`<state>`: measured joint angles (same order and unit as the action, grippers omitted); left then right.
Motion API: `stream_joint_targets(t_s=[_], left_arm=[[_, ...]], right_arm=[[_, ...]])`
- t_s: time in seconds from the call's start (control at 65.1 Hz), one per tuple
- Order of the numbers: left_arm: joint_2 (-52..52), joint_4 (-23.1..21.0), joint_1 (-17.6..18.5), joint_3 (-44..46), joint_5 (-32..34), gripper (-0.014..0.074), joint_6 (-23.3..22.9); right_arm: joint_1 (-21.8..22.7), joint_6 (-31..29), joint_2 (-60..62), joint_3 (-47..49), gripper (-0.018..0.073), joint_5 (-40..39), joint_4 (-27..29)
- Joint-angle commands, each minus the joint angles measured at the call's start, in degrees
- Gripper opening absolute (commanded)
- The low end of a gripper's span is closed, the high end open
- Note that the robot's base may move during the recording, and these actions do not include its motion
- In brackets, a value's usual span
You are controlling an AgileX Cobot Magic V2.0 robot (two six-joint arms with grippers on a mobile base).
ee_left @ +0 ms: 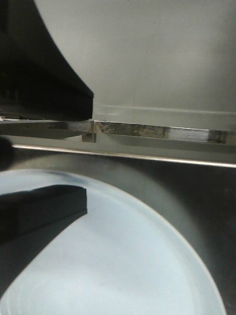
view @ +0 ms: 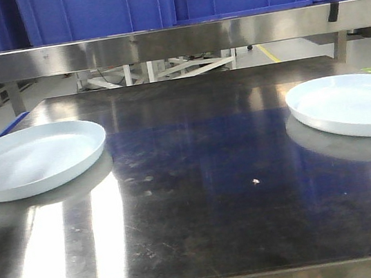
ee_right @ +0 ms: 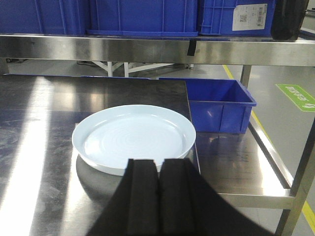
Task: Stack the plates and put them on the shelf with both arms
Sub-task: 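Grasp the rim of the white plate nearest the left gripper and lift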
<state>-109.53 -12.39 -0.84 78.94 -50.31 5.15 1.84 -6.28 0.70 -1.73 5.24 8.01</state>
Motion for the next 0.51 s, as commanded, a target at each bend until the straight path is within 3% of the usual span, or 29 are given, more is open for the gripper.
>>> stream_joint_targets(t_s=[0.0, 0.2, 0.307, 0.415, 0.492], left_arm=[[1.9, -0.7, 0.5, 1.9, 0.7, 0.0382, -0.5], [1.9, -0.7, 0.5, 1.9, 0.0, 0.0360, -0.5], [1.9, -0.7, 0.5, 1.9, -1.2, 0.0252, -0.5], [1.9, -0.5, 0.5, 2.0, -1.6, 0.0085, -0.5], [1.9, -0.4, 0.5, 2.5, -2.7, 0.0092, -0.5]], right_arm=[[0.1, 0.0, 1.0, 0.0, 0.0057, -5.2, -0.5], [0.1, 0.0, 1.0, 0.0, 0.0057, -5.2, -0.5], [0.1, 0.0, 1.0, 0.0, 0.0057, -5.2, -0.5], [0.1, 0.0, 1.0, 0.0, 0.0057, -5.2, -0.5], [0.1, 0.0, 1.0, 0.0, 0.0057, -5.2, -0.5]])
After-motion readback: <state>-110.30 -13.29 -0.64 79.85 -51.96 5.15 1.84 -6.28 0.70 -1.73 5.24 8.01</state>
